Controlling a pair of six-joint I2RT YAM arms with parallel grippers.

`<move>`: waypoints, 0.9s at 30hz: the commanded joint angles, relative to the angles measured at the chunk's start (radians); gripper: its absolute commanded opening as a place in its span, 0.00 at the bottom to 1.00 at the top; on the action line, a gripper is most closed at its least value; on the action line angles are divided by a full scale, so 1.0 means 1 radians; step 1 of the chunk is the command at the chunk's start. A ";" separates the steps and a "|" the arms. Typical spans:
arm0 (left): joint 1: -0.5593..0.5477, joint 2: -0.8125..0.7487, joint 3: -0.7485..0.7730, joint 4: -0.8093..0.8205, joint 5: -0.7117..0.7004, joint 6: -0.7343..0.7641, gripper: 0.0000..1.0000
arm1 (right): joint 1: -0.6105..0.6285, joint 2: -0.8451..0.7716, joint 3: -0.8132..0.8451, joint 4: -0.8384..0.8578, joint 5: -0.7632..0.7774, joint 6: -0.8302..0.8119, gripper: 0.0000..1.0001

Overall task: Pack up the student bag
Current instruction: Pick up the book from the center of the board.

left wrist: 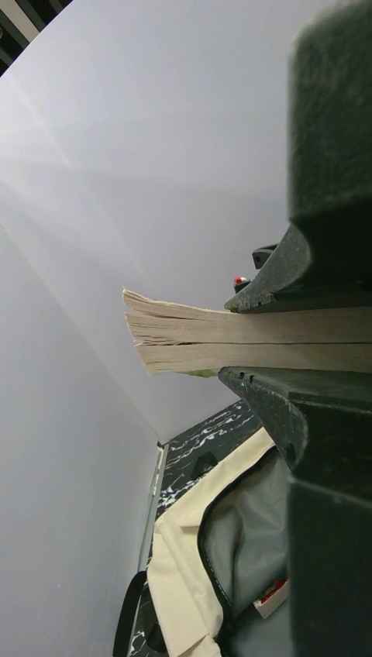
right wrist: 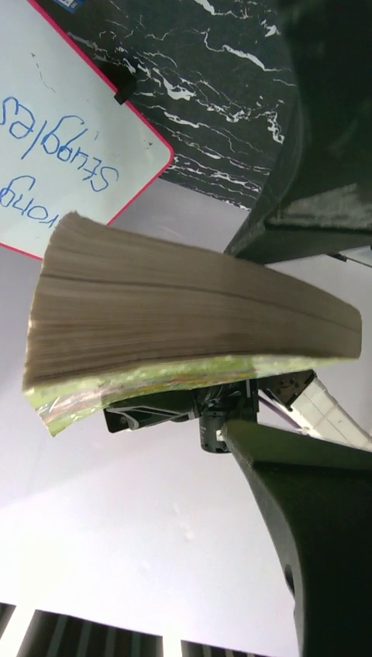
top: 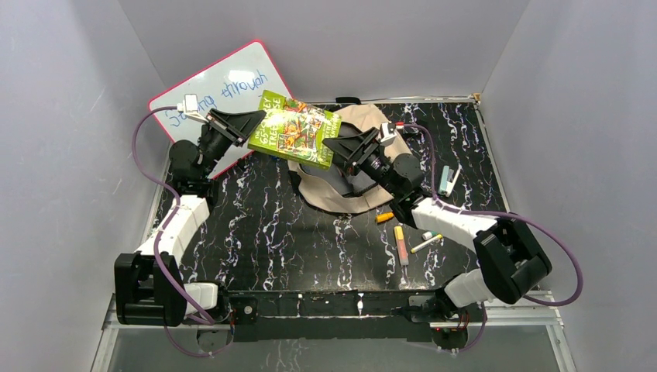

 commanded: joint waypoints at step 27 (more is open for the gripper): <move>0.005 -0.079 -0.034 -0.010 0.227 -0.111 0.79 | -0.273 0.101 0.090 0.490 -0.522 0.065 0.00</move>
